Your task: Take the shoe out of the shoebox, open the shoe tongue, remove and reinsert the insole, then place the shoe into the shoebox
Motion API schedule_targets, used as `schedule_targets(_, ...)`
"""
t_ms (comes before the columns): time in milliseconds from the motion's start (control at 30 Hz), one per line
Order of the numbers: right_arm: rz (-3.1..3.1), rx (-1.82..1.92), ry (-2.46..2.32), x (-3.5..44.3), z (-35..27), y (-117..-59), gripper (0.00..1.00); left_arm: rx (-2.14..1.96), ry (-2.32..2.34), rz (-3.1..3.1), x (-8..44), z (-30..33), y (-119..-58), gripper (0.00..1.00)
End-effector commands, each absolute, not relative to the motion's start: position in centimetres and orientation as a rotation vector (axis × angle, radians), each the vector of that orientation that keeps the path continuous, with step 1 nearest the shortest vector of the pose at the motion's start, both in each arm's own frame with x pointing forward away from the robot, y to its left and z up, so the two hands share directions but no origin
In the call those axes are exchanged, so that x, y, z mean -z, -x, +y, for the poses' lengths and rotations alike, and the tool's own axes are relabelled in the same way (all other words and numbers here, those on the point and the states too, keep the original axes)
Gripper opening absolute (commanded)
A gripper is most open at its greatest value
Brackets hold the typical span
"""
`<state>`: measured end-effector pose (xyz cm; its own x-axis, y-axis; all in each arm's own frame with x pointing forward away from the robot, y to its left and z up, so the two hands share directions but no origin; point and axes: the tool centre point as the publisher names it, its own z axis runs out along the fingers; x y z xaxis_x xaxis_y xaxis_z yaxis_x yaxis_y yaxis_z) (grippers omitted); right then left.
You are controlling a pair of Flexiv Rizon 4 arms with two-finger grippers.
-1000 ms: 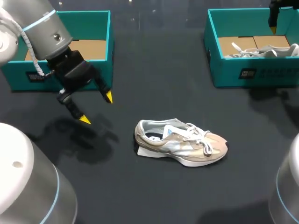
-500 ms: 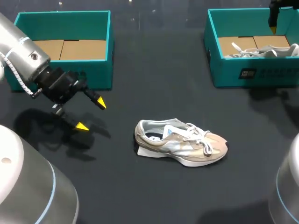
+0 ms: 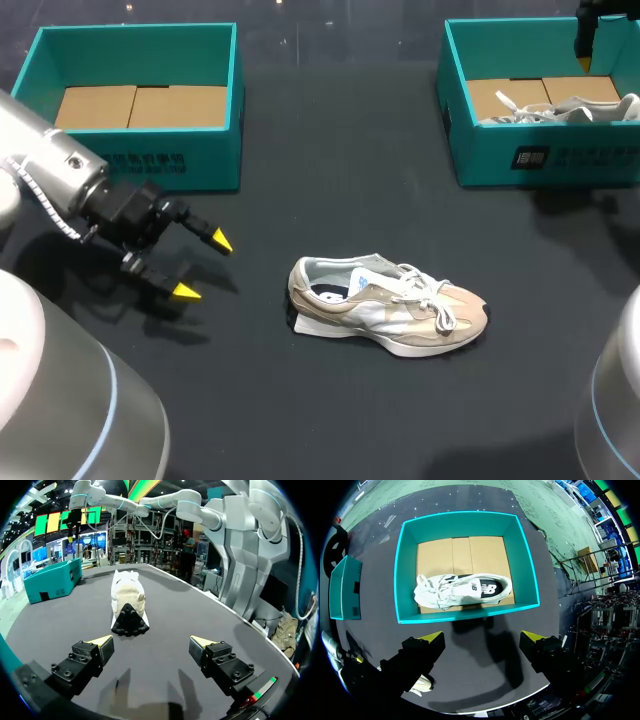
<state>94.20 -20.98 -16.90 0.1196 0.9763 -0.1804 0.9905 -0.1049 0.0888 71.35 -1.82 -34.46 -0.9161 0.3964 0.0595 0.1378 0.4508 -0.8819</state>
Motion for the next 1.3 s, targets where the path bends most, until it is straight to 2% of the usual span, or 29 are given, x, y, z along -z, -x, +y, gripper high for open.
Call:
schedule_targets(33,1.965,0.114,-2.203,16.9,-21.0,-94.2,1.00,-1.514,0.435,-2.412,35.3,-2.3,-71.4,1.00)
schedule_targets(200,1.965,0.114,-2.203,16.9,-21.0,-94.2,1.00,-1.648,0.286,-2.397,37.2,-2.7,-71.5,1.00)
schedule_targets(1300,1.965,0.114,-2.203,16.9,-21.0,-94.2,1.00,-1.771,0.122,-2.480,38.1,-5.5,-71.1,1.00)
